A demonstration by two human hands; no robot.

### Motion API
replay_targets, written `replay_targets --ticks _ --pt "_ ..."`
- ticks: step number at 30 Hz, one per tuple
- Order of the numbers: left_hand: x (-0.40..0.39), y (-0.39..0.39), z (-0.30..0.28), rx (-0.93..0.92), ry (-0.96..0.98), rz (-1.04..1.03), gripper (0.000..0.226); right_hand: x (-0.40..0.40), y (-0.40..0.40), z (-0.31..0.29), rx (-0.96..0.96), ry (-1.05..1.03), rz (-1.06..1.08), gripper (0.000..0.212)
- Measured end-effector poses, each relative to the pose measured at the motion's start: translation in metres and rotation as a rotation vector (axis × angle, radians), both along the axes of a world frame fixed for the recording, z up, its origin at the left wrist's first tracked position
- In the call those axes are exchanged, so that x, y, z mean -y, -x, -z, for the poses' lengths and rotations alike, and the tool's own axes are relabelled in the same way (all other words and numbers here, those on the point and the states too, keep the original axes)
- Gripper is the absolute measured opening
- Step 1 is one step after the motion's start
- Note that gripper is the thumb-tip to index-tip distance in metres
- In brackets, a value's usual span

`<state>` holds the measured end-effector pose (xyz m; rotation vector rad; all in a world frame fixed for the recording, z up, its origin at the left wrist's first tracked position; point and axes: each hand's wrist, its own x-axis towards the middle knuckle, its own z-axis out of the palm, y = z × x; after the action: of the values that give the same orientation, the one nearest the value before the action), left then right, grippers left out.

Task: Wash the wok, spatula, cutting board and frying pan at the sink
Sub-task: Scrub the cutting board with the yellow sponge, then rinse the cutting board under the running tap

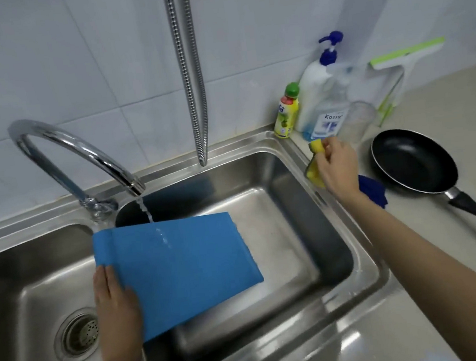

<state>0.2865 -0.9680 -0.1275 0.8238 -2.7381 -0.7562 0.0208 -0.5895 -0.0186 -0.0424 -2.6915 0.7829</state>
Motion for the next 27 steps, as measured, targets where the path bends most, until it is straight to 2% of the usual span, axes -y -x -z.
replay_targets --ticks 6,12,15,16,18,19,23,27 --pt "-0.001 0.001 0.005 -0.012 -0.013 -0.06 0.054 -0.007 0.052 0.018 0.107 -0.448 -0.036 0.025" --pt "-0.006 0.004 -0.003 -0.014 0.005 -0.069 0.055 0.001 0.058 0.045 0.272 -0.587 -0.05 0.029" --pt "-0.01 0.006 -0.008 0.007 0.017 -0.079 0.055 0.017 0.04 0.043 0.168 -0.437 0.084 0.036" --pt "-0.011 0.006 -0.01 0.016 0.014 -0.083 0.055 0.025 0.027 0.046 0.106 -0.372 0.063 0.038" --pt "-0.013 0.006 -0.013 0.025 0.014 -0.083 0.055 0.057 -0.014 0.065 0.041 -0.249 -0.164 0.045" --pt "-0.013 0.006 -0.015 0.028 0.01 -0.085 0.054 0.078 -0.042 0.079 0.085 -0.179 -0.319 0.05" --pt "-0.013 0.005 -0.016 -0.002 -0.023 -0.097 0.053 0.18 -0.16 0.127 0.427 0.053 -0.816 0.068" --pt "-0.011 0.004 -0.012 -0.027 -0.071 -0.088 0.054 0.27 -0.196 0.124 0.42 0.14 -0.997 0.066"
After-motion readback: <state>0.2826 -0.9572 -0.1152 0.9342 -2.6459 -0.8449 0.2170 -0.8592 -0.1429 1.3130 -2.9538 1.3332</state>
